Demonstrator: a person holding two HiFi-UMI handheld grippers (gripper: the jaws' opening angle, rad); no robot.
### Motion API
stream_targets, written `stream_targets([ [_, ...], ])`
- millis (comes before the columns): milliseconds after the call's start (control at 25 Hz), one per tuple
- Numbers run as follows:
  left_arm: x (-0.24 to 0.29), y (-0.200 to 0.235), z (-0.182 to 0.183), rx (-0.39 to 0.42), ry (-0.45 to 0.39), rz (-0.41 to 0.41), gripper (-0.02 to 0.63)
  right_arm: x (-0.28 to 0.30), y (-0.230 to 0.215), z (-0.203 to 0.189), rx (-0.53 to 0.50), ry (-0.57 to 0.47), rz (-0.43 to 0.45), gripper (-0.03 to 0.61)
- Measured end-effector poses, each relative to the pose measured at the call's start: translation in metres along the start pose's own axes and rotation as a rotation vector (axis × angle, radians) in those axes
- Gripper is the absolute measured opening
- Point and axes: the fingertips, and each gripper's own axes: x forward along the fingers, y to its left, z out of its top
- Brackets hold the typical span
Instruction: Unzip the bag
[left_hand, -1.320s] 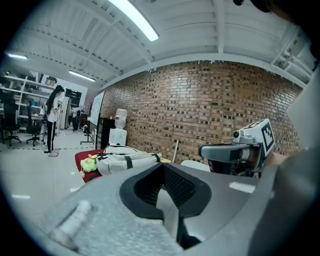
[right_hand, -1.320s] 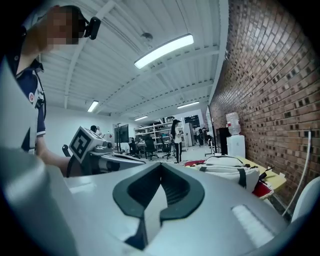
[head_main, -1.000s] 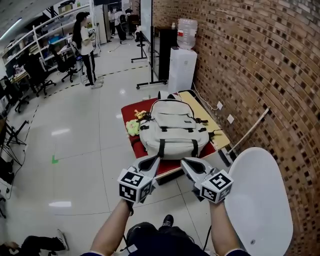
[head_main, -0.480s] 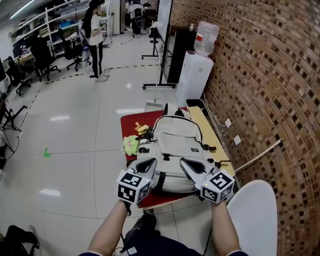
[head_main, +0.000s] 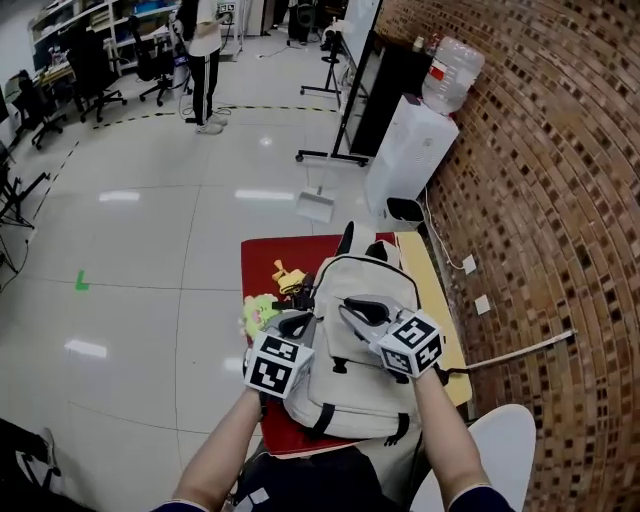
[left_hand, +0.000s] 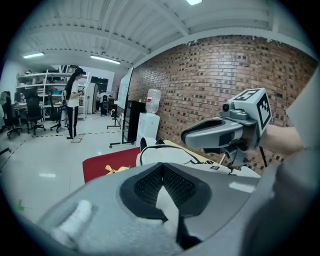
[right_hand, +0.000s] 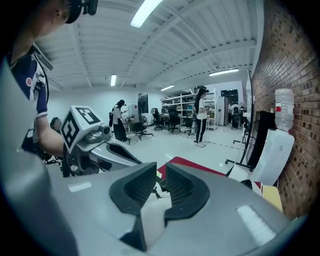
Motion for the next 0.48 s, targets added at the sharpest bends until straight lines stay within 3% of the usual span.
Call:
stream_targets([
  [160, 0.023, 0.012, -0.012, -0.008, 0.063, 0.036, 0.006, 0.050, -0.024, -0.022, -0.080, 0.130, 0.076, 0.065],
  [200, 0.029, 0.014, -0.015, -0.008, 0.082, 0.038, 0.069, 0.062, -0.030, -0.029, -0.109, 0.166, 0.097, 0.073],
  [280, 0.040, 0.019, -0.023, -0.010, 0.116, 0.054, 0.092, 0.083, -0.039, -0.044, -0.171, 0.237, 0.148, 0.083],
  [480, 0.051, 0.030, -0.043, -0.077, 0.167, 0.127, 0.094, 0.125, -0.045, -0.069, -0.311, 0.380, 0.300, 0.091],
])
